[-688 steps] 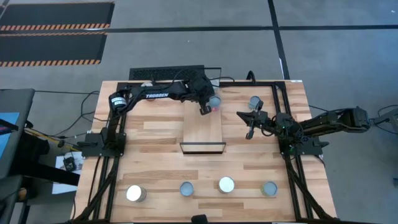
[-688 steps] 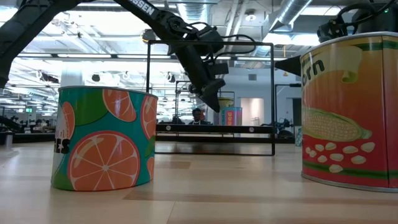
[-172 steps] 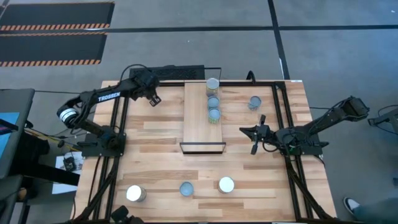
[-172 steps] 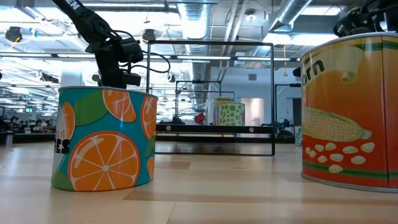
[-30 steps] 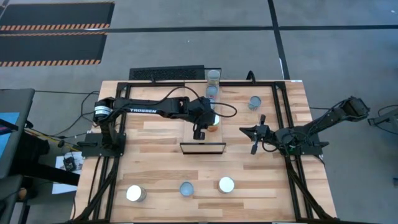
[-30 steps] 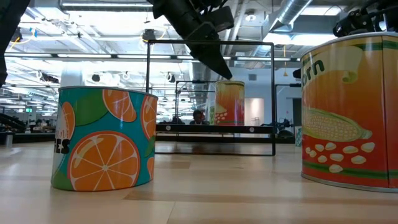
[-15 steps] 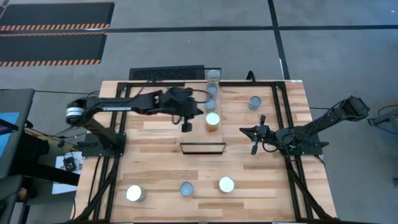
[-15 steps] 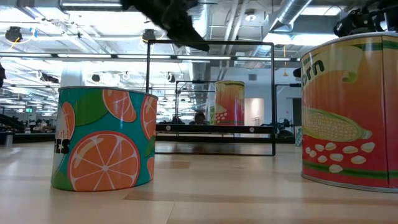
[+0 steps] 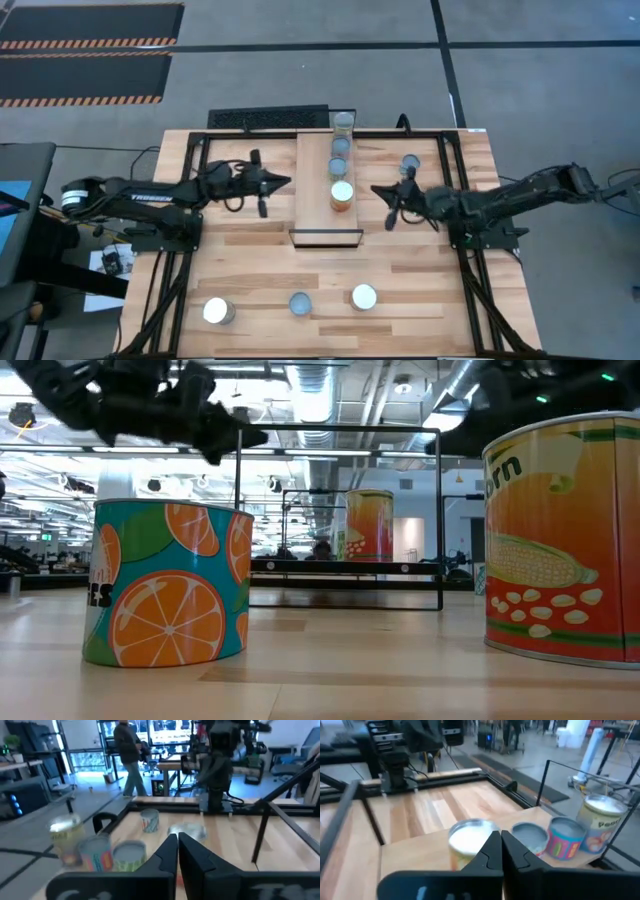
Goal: Pick and place cans onto a shelf
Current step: Adjust the cans
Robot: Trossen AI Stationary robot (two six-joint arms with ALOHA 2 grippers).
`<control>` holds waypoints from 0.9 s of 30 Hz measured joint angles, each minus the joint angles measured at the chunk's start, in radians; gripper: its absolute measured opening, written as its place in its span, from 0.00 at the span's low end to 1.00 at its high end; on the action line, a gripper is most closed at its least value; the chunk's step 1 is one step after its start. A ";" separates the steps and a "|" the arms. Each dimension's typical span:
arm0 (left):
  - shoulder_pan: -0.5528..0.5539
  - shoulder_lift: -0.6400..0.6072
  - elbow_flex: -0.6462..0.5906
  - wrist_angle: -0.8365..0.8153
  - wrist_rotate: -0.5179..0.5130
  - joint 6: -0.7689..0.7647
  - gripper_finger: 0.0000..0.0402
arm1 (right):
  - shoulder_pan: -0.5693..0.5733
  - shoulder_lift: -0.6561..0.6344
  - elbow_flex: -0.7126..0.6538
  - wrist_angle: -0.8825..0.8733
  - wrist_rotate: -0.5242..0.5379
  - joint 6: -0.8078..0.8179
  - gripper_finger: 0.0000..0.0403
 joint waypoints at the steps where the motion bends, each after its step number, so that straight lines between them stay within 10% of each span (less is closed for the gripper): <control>1: 0.009 -0.010 -0.022 0.019 0.010 -0.015 0.01 | -0.032 0.023 0.043 -0.043 -0.036 0.000 0.01; 17: 0.059 -0.040 -0.097 0.066 0.012 -0.042 0.00 | -0.413 0.481 0.684 -0.629 -0.490 0.026 0.01; 27: 0.059 -0.041 -0.097 0.063 0.011 -0.042 0.00 | -0.459 0.731 0.871 -0.760 -0.543 0.020 0.01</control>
